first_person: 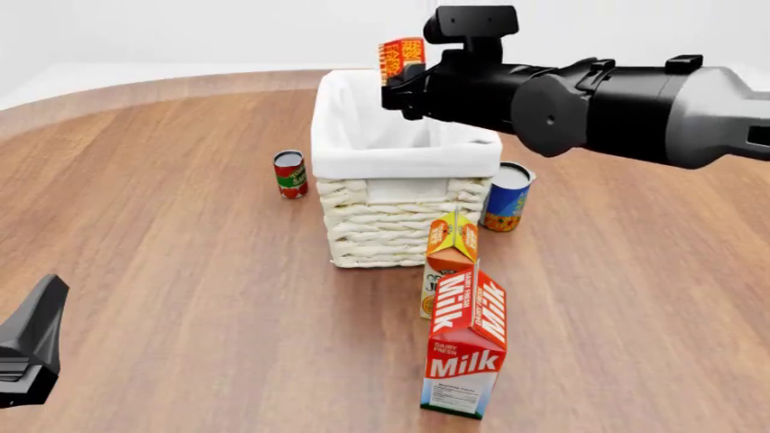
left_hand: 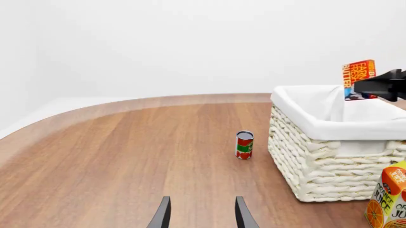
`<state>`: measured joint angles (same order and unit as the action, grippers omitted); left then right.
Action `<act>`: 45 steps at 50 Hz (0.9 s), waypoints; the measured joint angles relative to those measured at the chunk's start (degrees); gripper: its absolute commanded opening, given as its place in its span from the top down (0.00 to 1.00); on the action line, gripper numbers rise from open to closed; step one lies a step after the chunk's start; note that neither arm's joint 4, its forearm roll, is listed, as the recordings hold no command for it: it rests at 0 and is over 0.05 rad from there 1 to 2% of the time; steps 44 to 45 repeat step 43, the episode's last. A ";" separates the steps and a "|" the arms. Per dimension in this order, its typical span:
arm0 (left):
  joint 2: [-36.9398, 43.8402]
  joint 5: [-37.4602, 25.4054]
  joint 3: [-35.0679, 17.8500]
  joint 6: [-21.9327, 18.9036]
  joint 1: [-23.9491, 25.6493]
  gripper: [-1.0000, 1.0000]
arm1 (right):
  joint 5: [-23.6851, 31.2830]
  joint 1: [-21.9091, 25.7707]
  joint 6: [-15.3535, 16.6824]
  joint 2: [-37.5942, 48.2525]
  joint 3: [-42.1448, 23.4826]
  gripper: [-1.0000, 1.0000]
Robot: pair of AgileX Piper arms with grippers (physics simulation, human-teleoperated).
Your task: Pick up the butter and put it in the basket.
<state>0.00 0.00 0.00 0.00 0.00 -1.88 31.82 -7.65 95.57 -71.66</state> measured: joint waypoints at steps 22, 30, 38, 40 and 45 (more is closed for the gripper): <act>0.00 0.00 0.00 0.00 0.00 0.00 | -0.28 -0.94 0.43 -0.78 -1.18 0.00; 0.00 0.00 0.00 0.00 0.00 0.00 | 0.18 -0.79 1.27 -3.72 -0.46 0.00; 0.00 0.00 0.00 0.00 0.00 0.00 | -1.31 -1.31 1.18 -10.67 3.58 0.00; 0.00 0.00 0.00 0.00 0.00 0.00 | -2.16 -1.60 0.91 -13.15 5.45 0.00; 0.00 0.00 0.00 0.00 0.00 0.00 | -3.52 -1.97 0.51 -16.92 8.55 0.00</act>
